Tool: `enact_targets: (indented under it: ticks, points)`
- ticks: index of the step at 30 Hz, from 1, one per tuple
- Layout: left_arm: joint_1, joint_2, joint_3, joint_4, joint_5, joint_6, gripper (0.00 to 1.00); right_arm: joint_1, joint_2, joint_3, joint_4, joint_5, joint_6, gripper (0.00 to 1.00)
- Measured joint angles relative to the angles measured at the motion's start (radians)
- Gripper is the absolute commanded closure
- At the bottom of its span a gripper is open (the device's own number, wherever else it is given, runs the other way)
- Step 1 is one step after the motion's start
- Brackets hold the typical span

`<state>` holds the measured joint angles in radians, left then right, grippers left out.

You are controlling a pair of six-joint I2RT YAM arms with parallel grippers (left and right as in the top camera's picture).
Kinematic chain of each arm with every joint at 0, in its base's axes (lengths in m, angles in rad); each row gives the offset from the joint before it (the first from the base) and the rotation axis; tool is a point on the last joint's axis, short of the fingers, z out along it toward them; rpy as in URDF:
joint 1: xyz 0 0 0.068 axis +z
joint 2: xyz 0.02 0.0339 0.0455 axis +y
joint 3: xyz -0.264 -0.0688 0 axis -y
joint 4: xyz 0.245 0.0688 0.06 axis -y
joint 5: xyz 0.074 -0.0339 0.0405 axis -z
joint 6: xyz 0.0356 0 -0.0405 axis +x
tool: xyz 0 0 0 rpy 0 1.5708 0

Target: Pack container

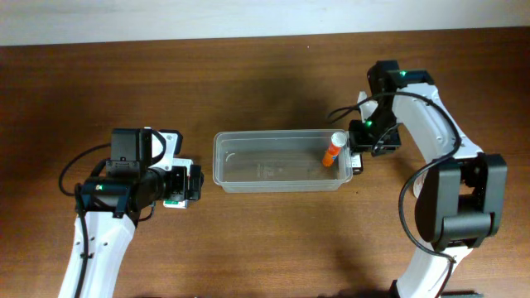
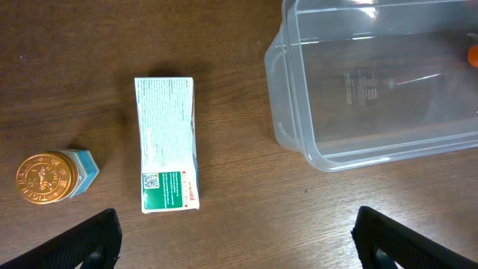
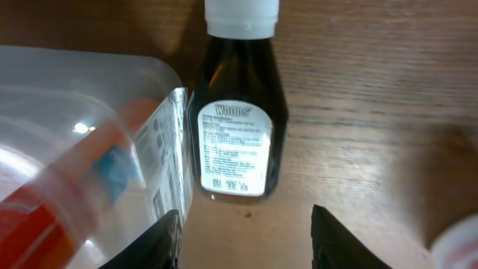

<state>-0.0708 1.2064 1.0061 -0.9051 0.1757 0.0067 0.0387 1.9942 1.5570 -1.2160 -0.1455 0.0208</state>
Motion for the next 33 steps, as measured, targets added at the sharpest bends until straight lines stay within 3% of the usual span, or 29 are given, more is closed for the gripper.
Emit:
enact_targets:
  ticks: [7,33]
  points:
    - [0.000,0.000,0.000,0.000,0.000,0.000,0.01,0.000,0.000,-0.077,0.044,-0.038,-0.011,0.51]
    - [0.000,0.000,0.000,0.000,0.000,0.000,0.01,0.000,0.000,-0.078,0.077,-0.239,-0.113,0.50]
